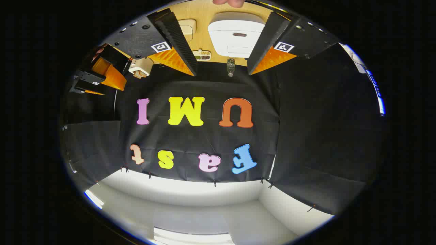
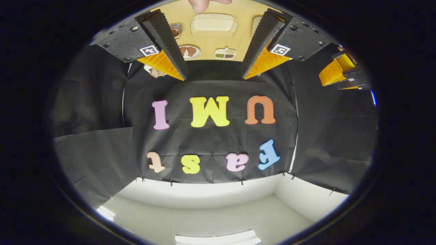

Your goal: Close the left gripper, press the button to open the rice cooker; take a wooden spoon from the chopstick holder with the right hand, scoop a spoonful of rice and pour it into the rice cooker, then put the wooden spoon back into the chopstick holder.

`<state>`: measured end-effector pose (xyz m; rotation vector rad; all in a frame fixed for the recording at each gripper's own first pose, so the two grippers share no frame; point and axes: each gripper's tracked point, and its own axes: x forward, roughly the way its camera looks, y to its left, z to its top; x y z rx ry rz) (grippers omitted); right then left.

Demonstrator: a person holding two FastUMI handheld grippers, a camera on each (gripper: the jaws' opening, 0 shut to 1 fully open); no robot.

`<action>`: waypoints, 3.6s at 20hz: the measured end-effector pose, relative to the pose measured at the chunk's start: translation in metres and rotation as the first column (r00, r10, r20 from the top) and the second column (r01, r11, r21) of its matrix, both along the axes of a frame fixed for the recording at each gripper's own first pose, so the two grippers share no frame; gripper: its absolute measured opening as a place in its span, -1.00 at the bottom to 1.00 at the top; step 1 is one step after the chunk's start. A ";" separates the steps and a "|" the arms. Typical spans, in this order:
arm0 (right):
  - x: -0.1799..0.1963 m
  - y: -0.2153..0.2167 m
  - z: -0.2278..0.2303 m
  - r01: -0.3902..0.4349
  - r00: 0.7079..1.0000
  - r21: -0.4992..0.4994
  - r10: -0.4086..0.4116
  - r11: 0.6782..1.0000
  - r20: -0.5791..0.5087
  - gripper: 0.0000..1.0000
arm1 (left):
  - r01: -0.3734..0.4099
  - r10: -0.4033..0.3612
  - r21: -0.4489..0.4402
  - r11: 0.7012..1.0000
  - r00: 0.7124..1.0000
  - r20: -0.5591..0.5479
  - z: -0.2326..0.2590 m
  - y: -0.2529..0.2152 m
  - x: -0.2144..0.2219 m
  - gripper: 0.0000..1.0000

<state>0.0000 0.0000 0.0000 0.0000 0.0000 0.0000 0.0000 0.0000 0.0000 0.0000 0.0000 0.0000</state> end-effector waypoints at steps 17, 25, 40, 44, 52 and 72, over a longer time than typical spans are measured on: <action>0.012 -0.024 0.006 0.037 0.999 0.022 -0.037 0.999 0.011 1.00 | -0.013 0.012 -0.010 1.000 1.000 -0.018 0.004 -0.001 0.010 0.89; 0.032 -0.028 -0.002 0.025 1.000 0.025 -0.025 0.999 -0.007 1.00 | -0.018 0.018 0.009 1.000 0.999 -0.043 -0.006 -0.003 0.022 0.89; 0.064 -0.094 -0.046 0.072 0.992 0.019 -0.069 0.997 -0.102 1.00 | -0.040 0.034 -0.012 0.999 0.946 -0.323 -0.099 -0.002 0.045 0.87; 0.079 -0.120 -0.056 0.094 0.988 0.024 -0.090 0.995 -0.124 1.00 | -0.084 0.079 0.005 0.996 0.906 -0.415 -0.121 0.020 0.062 0.32; 0.104 -0.143 -0.069 0.110 0.984 0.039 -0.103 0.993 -0.149 0.94 | -0.149 0.078 -0.068 0.986 0.789 -0.610 -0.176 0.039 0.082 -0.97; 0.124 -0.159 -0.099 0.137 0.965 -0.006 -0.134 0.991 -0.227 1.00 | -0.157 0.030 -0.086 0.984 0.617 -0.786 -0.275 0.054 0.100 -1.00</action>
